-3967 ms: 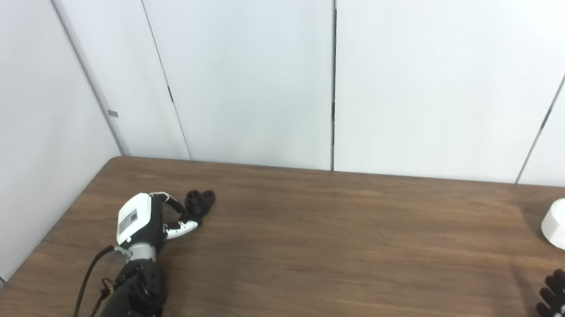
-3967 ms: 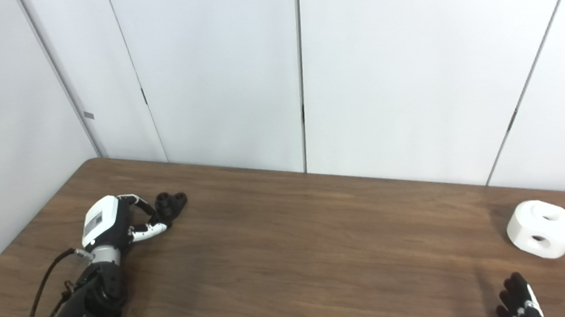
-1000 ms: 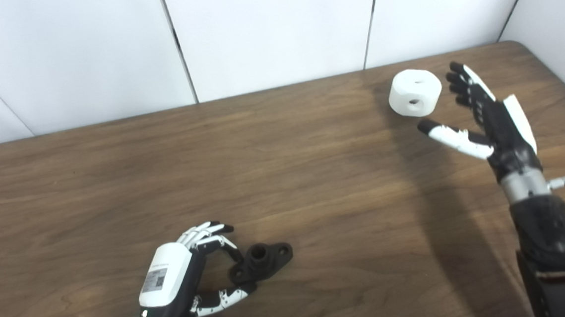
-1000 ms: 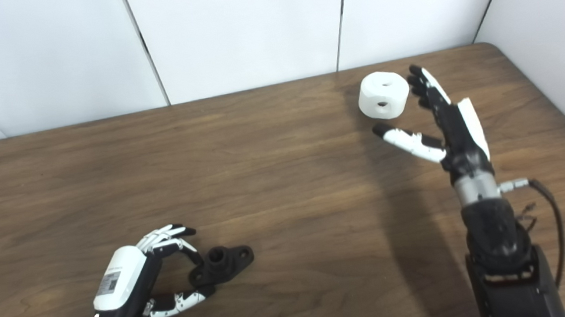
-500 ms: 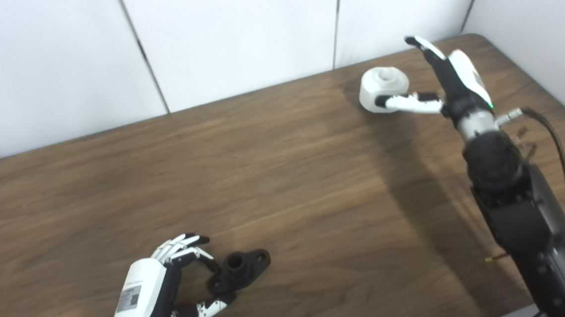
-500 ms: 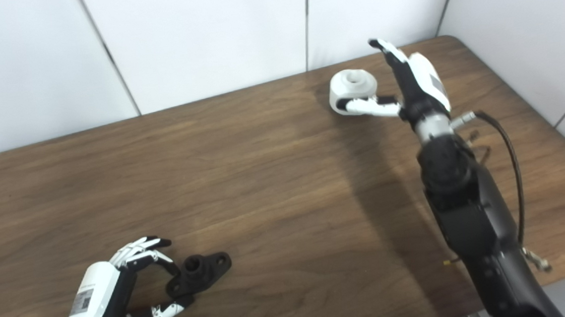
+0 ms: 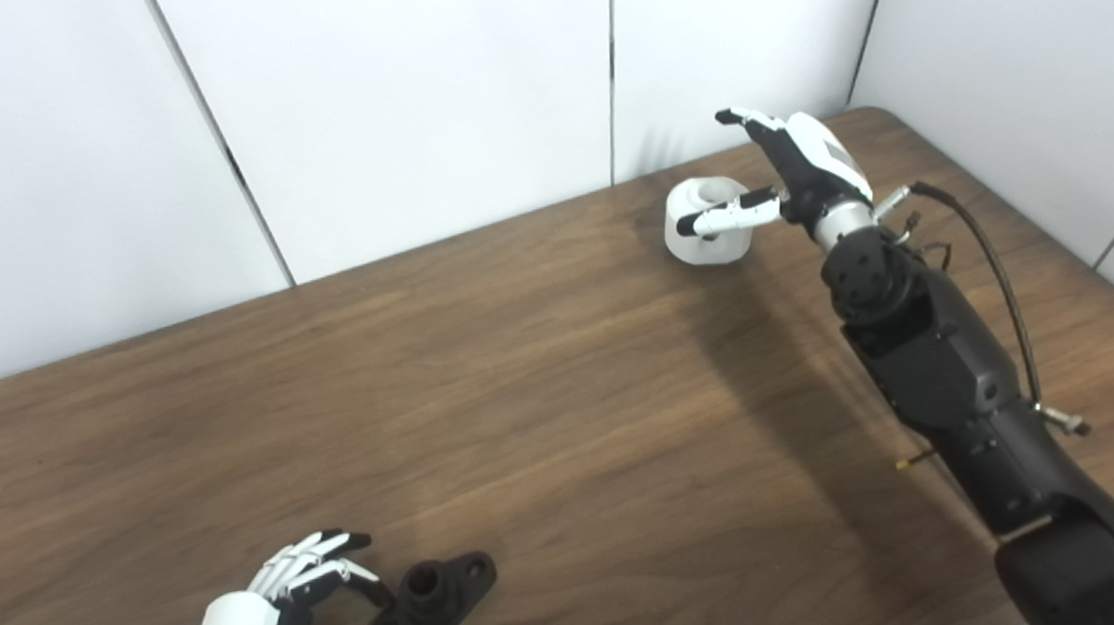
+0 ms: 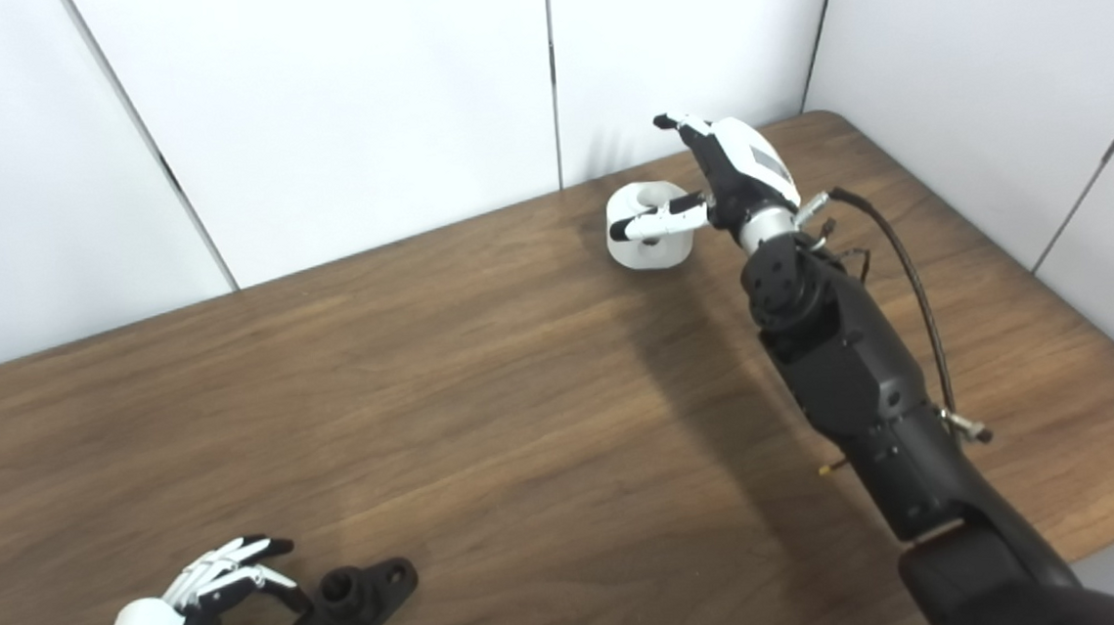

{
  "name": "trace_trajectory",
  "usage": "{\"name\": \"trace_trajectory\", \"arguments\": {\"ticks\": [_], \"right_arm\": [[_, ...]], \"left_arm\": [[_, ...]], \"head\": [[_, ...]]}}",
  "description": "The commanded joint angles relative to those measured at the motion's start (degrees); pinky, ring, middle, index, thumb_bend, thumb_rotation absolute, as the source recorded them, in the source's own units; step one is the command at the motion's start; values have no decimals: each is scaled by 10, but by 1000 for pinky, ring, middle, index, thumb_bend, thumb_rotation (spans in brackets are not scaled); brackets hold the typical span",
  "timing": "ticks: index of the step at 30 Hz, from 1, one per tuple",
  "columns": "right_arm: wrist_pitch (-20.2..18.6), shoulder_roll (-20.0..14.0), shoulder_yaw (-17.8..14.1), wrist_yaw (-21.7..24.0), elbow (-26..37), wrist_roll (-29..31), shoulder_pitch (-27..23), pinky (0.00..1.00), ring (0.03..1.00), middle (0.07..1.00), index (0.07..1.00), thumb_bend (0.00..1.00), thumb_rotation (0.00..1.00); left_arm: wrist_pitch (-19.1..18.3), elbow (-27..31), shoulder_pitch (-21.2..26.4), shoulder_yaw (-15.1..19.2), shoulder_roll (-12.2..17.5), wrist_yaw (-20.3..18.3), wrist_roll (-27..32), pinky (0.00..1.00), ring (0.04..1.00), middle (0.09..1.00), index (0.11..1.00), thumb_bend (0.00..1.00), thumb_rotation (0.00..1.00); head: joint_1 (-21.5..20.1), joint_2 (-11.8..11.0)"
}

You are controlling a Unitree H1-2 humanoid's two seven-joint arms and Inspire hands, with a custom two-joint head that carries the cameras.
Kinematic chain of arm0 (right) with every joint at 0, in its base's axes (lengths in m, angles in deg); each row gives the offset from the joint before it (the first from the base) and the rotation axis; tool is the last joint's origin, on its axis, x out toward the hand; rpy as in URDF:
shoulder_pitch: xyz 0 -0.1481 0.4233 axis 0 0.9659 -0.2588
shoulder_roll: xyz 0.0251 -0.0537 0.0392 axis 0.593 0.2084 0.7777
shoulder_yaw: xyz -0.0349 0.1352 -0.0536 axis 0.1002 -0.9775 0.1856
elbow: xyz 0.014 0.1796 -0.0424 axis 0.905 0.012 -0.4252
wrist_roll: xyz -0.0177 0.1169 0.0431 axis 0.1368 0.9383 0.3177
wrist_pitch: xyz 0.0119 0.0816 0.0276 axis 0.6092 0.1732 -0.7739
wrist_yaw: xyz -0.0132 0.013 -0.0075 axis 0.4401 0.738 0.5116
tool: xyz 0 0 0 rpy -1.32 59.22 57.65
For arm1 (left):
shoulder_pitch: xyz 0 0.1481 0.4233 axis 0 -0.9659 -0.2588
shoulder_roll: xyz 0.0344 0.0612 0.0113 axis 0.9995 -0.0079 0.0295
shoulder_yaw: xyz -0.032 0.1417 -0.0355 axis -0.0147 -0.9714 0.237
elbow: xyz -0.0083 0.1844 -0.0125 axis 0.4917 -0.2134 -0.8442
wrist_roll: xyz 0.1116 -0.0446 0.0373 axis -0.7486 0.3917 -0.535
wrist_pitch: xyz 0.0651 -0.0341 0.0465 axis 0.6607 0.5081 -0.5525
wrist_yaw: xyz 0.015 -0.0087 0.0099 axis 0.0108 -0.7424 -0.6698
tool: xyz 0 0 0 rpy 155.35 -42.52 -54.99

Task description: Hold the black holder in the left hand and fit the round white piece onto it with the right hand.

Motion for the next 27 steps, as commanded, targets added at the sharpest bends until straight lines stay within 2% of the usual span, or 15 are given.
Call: {"name": "trace_trajectory", "arguments": {"ticks": [1, 8, 15, 21, 27], "right_arm": [[2, -26, 6, 3, 1, -14, -38, 903, 999, 961, 866, 861, 311], [-24, -60, 41, 51, -3, -41, -52, 989, 1000, 956, 835, 916, 316], [-26, -67, 36, 99, 3, -71, -54, 1000, 1000, 945, 791, 956, 290], [-26, -72, 39, 125, -2, -97, -57, 1000, 1000, 928, 770, 933, 275], [-24, -75, 49, 128, -12, -110, -63, 1000, 997, 918, 755, 924, 291]], "left_arm": [[-18, -27, -19, 7, 19, -17, -11, 843, 846, 785, 488, 514, 42], [-25, -20, -22, 9, 16, -22, -12, 847, 845, 785, 488, 514, 42], [-42, -4, -23, 10, 13, -39, -19, 863, 855, 791, 489, 514, 42], [-50, 3, -22, 13, 10, -42, -13, 868, 857, 789, 489, 514, 42], [-51, 6, -23, 16, 8, -44, -13, 874, 859, 789, 489, 514, 42]], "head": [[1, 2], [9, 7], [10, 9], [10, 8], [10, 8]]}}
